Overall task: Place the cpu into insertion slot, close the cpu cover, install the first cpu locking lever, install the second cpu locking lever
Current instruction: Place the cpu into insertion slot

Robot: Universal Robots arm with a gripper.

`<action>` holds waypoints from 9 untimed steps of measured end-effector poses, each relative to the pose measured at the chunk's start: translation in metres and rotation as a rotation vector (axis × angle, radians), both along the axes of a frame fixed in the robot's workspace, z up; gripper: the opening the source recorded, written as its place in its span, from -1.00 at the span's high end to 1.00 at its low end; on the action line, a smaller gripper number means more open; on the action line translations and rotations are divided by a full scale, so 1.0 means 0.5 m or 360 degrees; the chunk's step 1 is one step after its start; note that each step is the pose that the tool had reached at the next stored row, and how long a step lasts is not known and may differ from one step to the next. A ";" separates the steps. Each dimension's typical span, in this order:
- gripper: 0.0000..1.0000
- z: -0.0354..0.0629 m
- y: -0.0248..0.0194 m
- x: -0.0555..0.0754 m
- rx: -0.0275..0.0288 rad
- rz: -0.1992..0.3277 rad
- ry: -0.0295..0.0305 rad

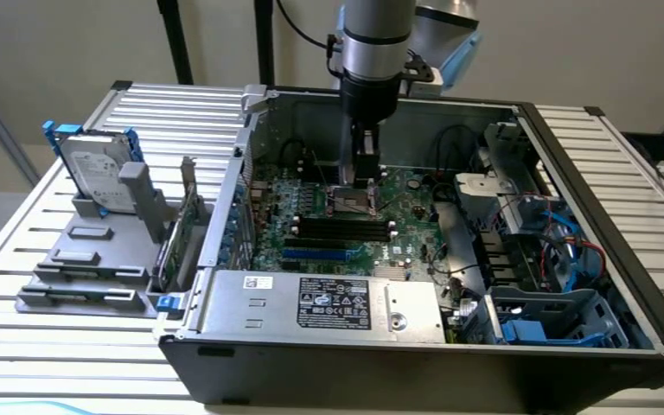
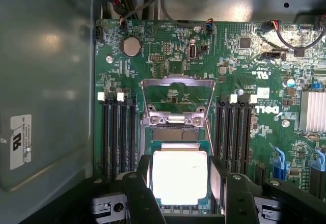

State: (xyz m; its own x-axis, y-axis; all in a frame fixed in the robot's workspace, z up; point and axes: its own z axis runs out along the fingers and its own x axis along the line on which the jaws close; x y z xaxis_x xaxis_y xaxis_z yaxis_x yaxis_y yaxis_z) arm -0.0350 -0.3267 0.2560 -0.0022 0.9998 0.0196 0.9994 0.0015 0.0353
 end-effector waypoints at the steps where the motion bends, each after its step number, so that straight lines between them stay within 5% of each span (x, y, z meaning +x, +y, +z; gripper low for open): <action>1: -0.09 -0.004 -0.0001 -0.001 -0.00001 0.0000 0.00001; 9: -0.09 -0.033 -0.0001 -0.005 0.00000 0.0000 0.00000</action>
State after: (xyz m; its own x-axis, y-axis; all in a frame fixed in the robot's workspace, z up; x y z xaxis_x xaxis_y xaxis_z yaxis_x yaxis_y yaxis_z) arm -0.0375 -0.3267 0.2396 -0.0023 0.9998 0.0196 0.9994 0.0016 0.0353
